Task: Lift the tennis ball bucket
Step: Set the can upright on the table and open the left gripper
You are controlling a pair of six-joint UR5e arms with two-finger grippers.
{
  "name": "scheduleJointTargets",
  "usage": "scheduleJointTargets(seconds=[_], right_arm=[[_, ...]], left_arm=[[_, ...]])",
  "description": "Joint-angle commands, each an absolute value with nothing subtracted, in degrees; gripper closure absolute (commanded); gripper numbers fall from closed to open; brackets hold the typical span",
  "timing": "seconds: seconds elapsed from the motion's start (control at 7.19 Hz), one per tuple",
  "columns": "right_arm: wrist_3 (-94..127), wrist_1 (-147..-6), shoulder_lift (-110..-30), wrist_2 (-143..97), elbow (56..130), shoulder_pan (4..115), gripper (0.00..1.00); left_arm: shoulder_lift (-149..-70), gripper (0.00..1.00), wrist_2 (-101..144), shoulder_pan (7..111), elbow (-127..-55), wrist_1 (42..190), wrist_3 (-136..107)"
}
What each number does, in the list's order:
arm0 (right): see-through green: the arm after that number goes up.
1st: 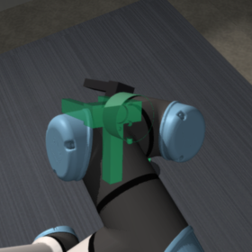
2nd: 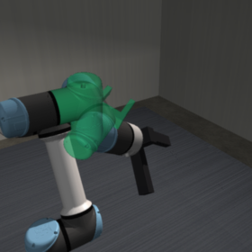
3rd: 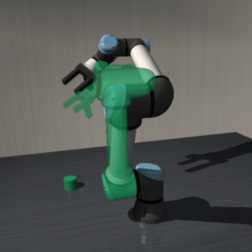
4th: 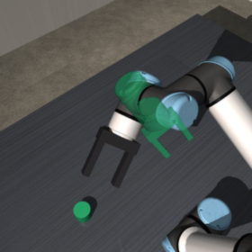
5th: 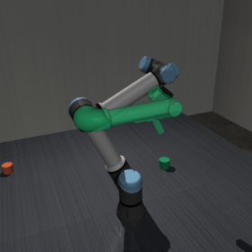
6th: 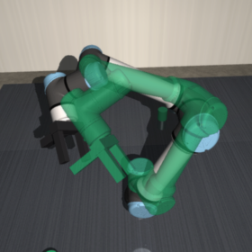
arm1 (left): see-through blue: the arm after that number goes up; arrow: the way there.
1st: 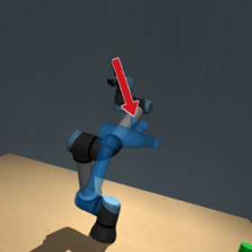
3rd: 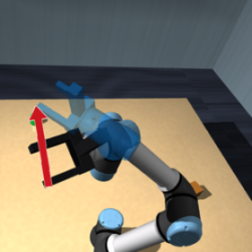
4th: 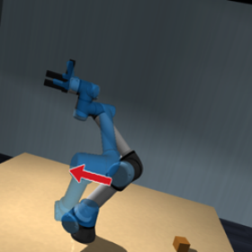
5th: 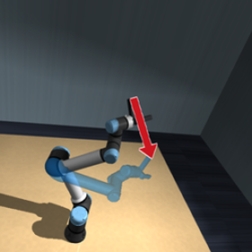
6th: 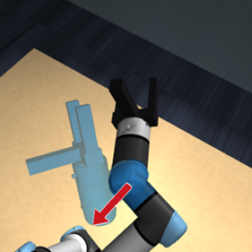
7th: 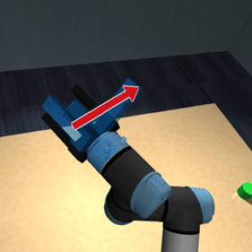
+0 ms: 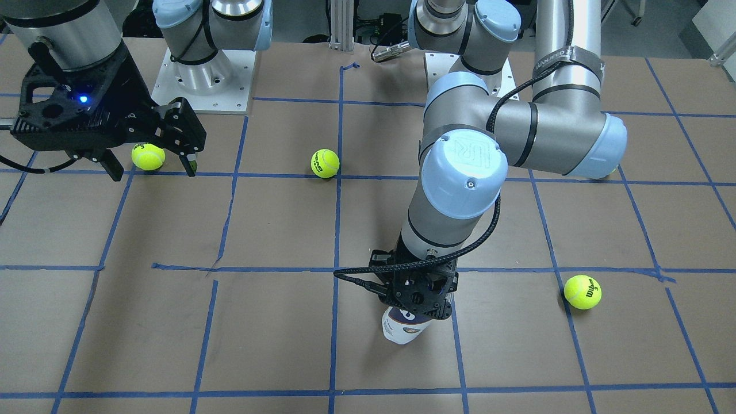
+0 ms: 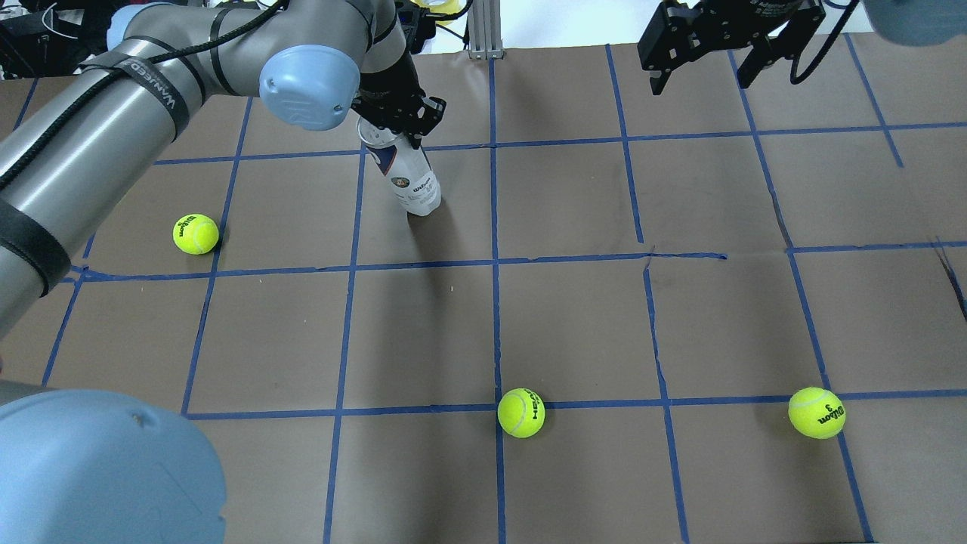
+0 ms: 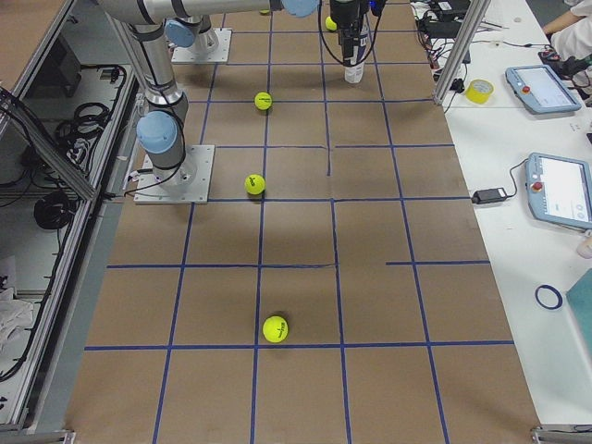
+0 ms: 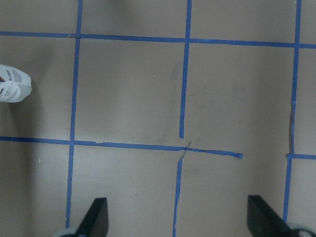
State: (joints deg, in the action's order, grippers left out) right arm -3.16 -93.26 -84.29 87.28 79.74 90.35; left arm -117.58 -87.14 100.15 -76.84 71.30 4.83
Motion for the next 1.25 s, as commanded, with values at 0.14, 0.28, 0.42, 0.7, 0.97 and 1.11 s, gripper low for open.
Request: scheduleJointTargets(seconds=[0.14,0.28,0.42,0.7,0.97,1.11], right_arm=[[-3.2,-93.3,-84.3,87.3,79.9,90.4,0.00],[-3.2,-93.3,-84.4,87.2,80.4,90.4,0.00],[-3.2,-93.3,-84.5,87.3,80.7,90.4,0.00],[-3.2,-93.3,-84.5,87.2,80.7,90.4,0.00],[-3.2,-93.3,-84.5,87.3,80.7,90.4,0.00],[-3.2,-93.3,-84.5,87.3,80.7,90.4,0.00]], left_arm=[[-116.7,0.00,-86.7,100.2,-76.4,72.4,4.7],[-115.4,0.00,-84.2,100.2,-75.7,73.5,3.8],[-113.6,0.00,-84.4,100.2,-73.6,77.5,3.0],[-110.4,0.00,-85.3,98.0,-68.4,85.1,3.5],[-106.8,0.00,-85.8,90.9,-69.4,86.5,6.9],[-104.7,0.00,-86.1,90.1,-72.1,86.6,8.7]])
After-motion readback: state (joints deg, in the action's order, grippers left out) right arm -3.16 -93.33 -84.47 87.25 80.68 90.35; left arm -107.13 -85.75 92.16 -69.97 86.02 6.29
